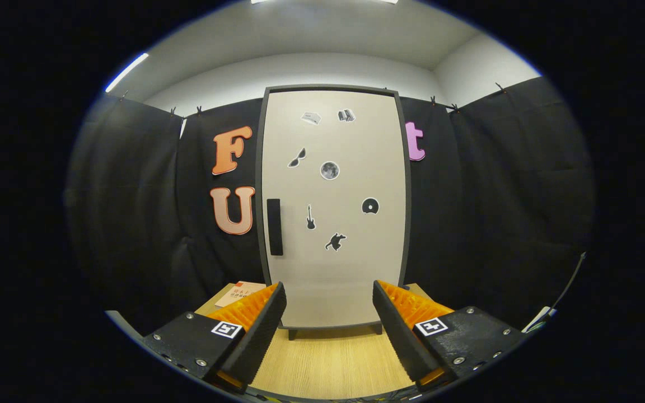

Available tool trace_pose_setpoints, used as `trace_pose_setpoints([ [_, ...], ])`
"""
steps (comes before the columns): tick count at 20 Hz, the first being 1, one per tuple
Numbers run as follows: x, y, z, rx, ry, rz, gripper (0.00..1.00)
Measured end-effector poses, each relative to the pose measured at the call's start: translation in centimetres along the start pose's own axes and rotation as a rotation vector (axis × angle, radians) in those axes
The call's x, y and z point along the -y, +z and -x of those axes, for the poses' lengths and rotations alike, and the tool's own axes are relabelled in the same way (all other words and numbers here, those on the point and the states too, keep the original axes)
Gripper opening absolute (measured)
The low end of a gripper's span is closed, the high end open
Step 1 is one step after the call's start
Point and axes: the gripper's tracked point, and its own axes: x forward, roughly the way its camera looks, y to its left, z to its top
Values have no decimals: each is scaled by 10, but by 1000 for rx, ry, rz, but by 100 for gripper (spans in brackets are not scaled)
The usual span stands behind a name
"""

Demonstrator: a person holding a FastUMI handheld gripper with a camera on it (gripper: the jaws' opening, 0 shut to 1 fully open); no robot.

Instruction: Open the shoe cabinet door, grab the shoes and put them into the shoe cabinet, then close the shoe cabinet door.

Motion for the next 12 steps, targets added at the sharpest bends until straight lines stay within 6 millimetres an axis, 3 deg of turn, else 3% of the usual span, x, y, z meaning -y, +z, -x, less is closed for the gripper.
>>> trace_pose_setpoints([
  [12,-7,21,34,18,14,-10,97],
])
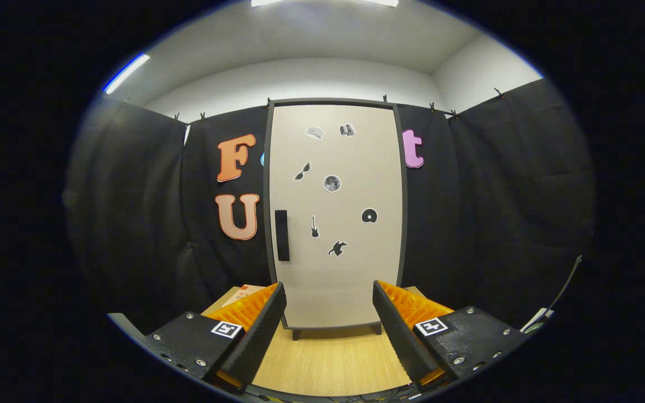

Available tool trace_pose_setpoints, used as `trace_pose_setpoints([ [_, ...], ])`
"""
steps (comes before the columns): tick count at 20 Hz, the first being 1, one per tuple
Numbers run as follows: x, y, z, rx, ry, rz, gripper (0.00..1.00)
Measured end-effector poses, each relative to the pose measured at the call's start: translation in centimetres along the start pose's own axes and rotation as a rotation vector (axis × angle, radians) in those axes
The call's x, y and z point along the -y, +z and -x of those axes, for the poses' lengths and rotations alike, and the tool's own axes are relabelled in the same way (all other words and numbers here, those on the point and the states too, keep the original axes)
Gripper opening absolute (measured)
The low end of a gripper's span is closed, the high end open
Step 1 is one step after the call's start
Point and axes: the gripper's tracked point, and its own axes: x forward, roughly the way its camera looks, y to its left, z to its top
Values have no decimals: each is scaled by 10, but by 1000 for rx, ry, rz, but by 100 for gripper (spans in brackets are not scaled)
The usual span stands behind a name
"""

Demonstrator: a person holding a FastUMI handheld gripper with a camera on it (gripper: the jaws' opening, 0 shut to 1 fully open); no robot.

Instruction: Open the shoe cabinet door, grab the shoes and put them into the shoe cabinet, then close the shoe cabinet door.

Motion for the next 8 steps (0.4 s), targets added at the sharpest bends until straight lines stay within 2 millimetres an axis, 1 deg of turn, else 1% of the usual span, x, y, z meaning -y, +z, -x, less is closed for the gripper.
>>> trace_pose_setpoints([
  [2,3,0,1,-1,-7,4,97],
  [5,1,0,1,-6,1,4,97],
  [8,3,-1,0,-8,-4,17,97],
])
